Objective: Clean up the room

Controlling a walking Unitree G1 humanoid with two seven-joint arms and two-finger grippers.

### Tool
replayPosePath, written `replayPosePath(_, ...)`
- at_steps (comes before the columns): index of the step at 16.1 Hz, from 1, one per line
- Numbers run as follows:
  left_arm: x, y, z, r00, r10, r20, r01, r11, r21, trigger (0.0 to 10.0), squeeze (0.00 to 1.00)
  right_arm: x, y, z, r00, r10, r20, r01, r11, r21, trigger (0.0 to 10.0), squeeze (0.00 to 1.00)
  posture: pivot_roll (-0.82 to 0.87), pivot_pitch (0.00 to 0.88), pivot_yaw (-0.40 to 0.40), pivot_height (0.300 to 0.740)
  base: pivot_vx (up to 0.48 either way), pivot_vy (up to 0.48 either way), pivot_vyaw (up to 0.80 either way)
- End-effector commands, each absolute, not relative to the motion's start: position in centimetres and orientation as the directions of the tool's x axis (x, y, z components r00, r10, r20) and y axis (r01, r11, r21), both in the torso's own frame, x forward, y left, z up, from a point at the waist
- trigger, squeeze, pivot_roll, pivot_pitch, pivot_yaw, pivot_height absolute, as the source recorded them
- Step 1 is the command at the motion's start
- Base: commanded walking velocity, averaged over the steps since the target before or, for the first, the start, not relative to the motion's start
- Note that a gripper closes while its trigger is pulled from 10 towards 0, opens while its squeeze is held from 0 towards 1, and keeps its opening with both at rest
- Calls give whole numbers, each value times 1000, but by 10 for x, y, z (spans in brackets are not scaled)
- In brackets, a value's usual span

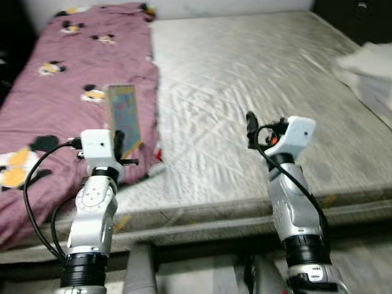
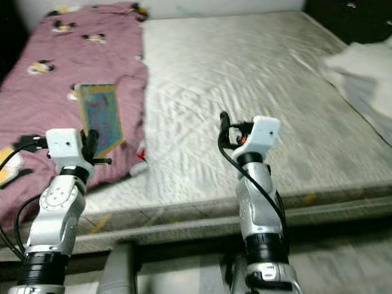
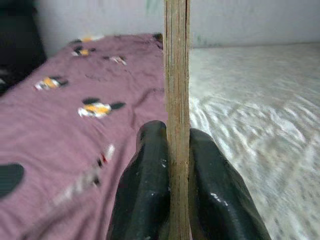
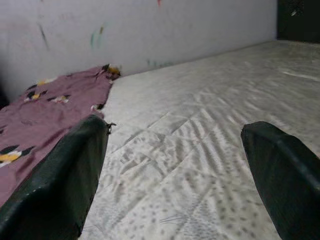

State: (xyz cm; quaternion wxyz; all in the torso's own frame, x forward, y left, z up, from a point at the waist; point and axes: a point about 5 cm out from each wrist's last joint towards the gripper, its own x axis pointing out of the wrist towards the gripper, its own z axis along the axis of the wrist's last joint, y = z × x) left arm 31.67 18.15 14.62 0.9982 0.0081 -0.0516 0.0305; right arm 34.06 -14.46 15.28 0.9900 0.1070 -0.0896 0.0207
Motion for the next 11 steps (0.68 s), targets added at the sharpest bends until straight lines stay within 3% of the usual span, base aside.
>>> replayPosePath(1,312,185,160,984,70,166,-79,996,51,10000,0,337,-144,150,986,11,166,-48,974,221,10000,0,-30,0,46,666,0,0,0)
replayPosePath(6,297,180,150,989,72,127,-81,994,68,10000,0,322,-145,140,992,12,122,-39,976,215,10000,0,-41,0,31,726,0,0,0)
replayPosePath(11,293,171,149,992,44,114,-52,997,62,10000,0,315,-154,137,996,-25,81,10,983,182,10000,0,-51,0,33,731,0,0,0)
